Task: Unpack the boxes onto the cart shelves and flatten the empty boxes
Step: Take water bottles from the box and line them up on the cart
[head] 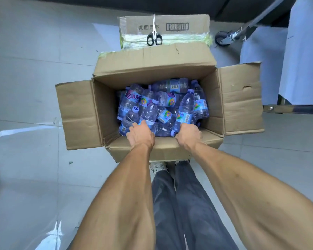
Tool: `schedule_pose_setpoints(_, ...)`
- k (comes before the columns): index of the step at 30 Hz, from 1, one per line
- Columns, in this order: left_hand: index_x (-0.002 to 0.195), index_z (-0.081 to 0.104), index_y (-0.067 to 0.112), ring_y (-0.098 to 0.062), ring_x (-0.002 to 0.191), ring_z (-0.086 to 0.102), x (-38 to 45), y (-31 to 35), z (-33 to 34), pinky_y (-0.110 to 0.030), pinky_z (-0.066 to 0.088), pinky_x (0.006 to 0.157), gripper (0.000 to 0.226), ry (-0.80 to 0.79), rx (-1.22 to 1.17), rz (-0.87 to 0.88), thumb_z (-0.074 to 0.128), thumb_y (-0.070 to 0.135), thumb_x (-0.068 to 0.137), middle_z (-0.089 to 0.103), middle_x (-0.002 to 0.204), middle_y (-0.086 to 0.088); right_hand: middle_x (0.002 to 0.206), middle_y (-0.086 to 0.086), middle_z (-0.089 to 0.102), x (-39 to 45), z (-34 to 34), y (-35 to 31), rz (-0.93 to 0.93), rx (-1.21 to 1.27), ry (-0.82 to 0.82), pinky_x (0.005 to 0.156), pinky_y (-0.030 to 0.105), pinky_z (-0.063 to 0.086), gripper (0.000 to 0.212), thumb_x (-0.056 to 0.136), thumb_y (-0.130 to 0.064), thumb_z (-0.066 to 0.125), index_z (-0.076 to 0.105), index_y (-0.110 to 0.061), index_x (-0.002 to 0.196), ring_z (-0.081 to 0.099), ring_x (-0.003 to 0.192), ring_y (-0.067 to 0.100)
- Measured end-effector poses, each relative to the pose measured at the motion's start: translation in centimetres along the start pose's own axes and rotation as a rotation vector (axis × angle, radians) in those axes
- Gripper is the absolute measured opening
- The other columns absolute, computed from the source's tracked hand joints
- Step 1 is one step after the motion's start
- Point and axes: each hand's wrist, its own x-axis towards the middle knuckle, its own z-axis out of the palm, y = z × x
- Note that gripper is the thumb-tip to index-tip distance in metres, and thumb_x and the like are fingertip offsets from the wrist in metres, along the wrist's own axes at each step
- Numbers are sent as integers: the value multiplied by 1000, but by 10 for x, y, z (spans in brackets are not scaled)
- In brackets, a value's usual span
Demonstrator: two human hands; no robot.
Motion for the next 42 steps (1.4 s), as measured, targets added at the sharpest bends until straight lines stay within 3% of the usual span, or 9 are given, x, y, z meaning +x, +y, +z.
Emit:
schedule_pose_setpoints(8,131,48,12,-34,124,45,-3,0,24,-43,39,100,38,-44,42,-34,48,28,97,47,132,-17,118,16,62,2,2,5,-12,3,13,92,38,45,30,93,-23,52,58,-9,119,55,113,34)
schedule_pose_setpoints(13,128,50,11,-35,121,47,-8,11,34,-44,39,99,36,-43,40,24,47,20,93,47,129,-17,116,13,62,0,7,18,-2,14,5,93,38,43,29,93,-29,55,59,-12,117,53,114,31)
schedule_pose_setpoints(22,126,52,9,-35,116,50,-14,48,23,-44,41,95,33,6,71,180,46,19,95,48,127,-16,119,15,60,-5,5,38,38,80,27,94,41,43,31,91,-22,53,60,-9,119,50,117,32)
schedule_pose_setpoints(31,129,50,9,-37,117,49,-25,68,25,-47,40,98,35,-11,76,208,42,19,96,47,127,-18,122,15,53,-9,1,55,63,161,109,97,42,41,32,90,-18,52,57,-10,121,46,118,32)
schedule_pose_setpoints(42,128,44,4,-38,116,51,43,51,47,-49,43,91,37,70,-1,48,46,19,94,49,128,-21,127,19,52,54,11,38,146,365,116,92,37,44,42,91,-21,57,47,-7,130,53,117,36)
